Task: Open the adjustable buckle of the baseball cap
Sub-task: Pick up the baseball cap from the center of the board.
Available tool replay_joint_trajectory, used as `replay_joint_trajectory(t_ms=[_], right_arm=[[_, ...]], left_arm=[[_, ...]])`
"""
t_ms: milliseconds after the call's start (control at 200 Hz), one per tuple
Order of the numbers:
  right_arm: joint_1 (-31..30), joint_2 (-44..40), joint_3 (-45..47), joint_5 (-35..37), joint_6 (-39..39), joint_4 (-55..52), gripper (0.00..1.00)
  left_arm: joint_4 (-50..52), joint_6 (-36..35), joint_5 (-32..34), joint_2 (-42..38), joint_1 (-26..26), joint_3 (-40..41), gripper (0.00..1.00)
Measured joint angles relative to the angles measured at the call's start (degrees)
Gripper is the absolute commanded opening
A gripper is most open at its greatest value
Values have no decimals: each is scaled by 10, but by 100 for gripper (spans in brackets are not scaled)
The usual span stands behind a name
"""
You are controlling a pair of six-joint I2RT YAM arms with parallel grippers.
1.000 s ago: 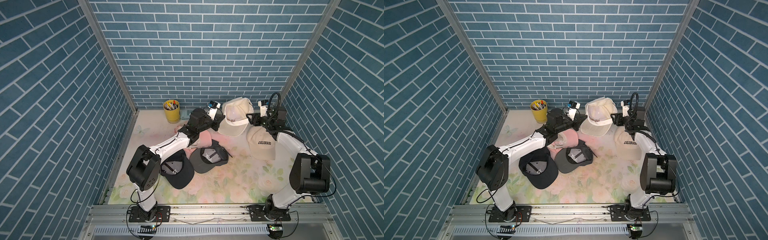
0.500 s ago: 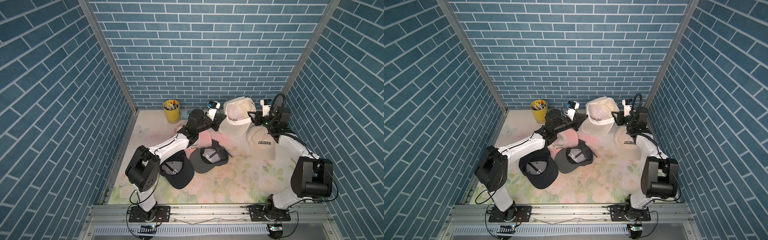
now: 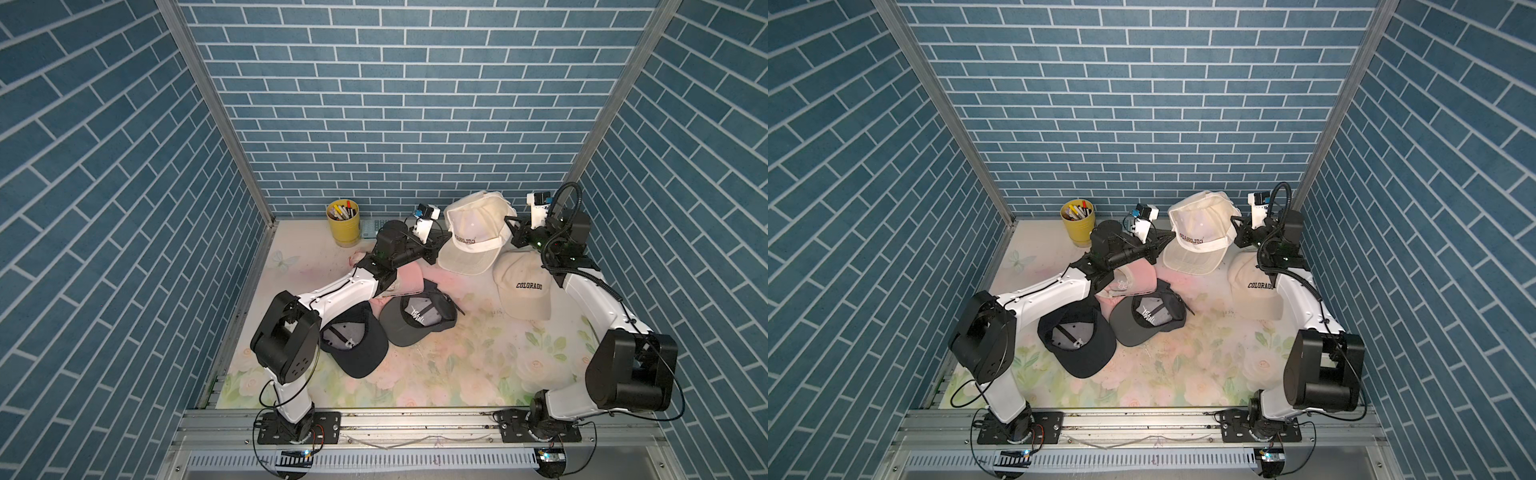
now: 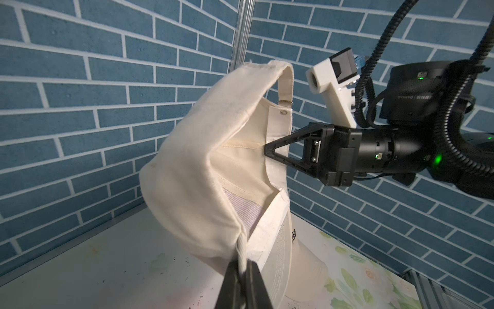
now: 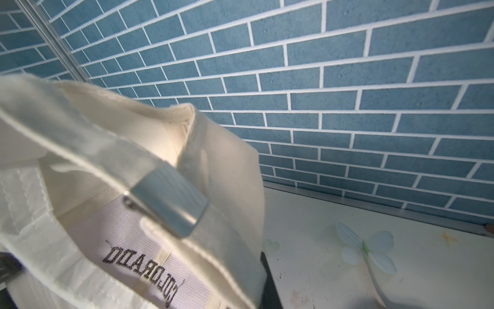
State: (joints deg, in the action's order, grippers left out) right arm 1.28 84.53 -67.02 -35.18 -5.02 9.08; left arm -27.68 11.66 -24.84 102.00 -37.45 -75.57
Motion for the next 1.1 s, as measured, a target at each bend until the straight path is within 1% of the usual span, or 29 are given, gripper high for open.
replay_joint_trajectory(t_ms=[85,180,225,330,515,645,790,850,925,1100], right_arm=[[-3,-2,-17,3,19,-24,0],[-7,-10,-25,7,39,-45,0],[-9,-13,-26,8,47,-53,0],[-16,-20,-26,11,65,-75,0],[-29,-24,-35,8,93,-104,0],[-47,-25,-52,-4,126,-131,0],[-68,-34,-54,-24,162,-150,0],[-78,-38,-54,-30,178,-158,0],[-89,-42,-54,-36,198,-169,0],[-110,-52,-52,-50,223,-174,0]], left_arm=[[14,-9,6,0,0,-4,34],[31,-17,16,2,0,-16,45],[38,-20,22,3,0,-21,49],[51,-32,33,3,0,-33,54],[88,-67,53,2,0,-59,55],[142,-104,48,3,0,-117,55],[197,-139,8,21,0,-235,53],[209,-146,-15,30,0,-268,52],[211,-147,-44,37,0,-285,51],[211,-131,-103,69,0,-286,49]])
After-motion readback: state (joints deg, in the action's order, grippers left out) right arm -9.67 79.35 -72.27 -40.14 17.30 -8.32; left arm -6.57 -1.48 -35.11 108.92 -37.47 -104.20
